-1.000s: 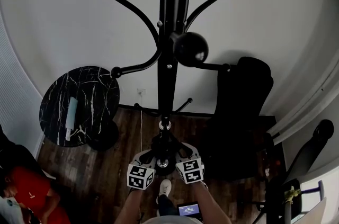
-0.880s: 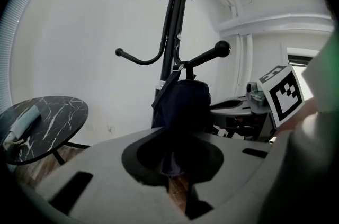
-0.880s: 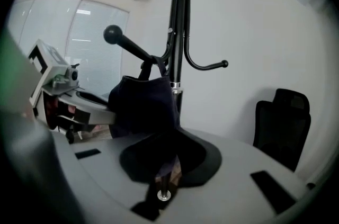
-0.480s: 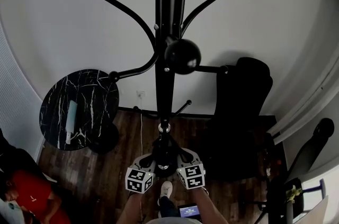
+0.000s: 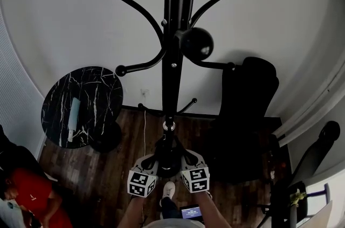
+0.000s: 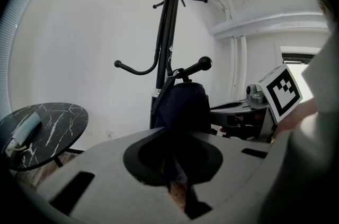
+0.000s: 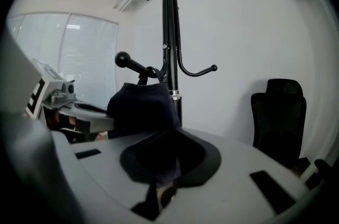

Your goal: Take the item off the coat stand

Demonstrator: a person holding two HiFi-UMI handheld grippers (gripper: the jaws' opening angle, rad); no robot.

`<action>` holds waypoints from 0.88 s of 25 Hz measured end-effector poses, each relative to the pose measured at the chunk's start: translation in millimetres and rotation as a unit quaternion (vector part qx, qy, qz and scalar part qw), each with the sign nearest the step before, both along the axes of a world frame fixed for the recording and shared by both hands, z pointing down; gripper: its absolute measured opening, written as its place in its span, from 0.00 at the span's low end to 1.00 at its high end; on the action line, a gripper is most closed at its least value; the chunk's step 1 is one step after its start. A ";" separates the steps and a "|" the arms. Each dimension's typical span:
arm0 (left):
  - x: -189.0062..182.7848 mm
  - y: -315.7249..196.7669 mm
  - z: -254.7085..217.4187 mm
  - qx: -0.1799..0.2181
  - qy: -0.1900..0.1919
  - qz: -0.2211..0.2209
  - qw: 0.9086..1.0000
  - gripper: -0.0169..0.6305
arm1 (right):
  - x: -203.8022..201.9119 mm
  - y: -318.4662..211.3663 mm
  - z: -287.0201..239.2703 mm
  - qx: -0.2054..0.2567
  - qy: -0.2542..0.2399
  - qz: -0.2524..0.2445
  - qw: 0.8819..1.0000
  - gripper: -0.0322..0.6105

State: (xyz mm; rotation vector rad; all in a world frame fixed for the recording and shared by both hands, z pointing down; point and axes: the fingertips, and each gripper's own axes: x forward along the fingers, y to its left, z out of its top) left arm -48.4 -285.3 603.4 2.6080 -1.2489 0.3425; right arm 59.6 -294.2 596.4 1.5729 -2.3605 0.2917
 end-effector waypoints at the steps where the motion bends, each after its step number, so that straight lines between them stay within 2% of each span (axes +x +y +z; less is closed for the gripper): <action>1: -1.2 1.5 -2.2 0.002 0.003 -0.001 1.000 0.07 | -1.1 1.4 -1.2 0.000 -0.005 -0.001 1.000 0.10; 7: -4.4 10.0 -14.0 0.013 0.016 -0.005 1.000 0.07 | -4.9 8.8 -11.5 0.008 -0.025 -0.008 1.000 0.10; 22: -5.1 29.5 -33.4 0.031 0.032 -0.013 0.999 0.07 | -4.9 31.5 -23.6 0.017 -0.025 -0.018 0.999 0.10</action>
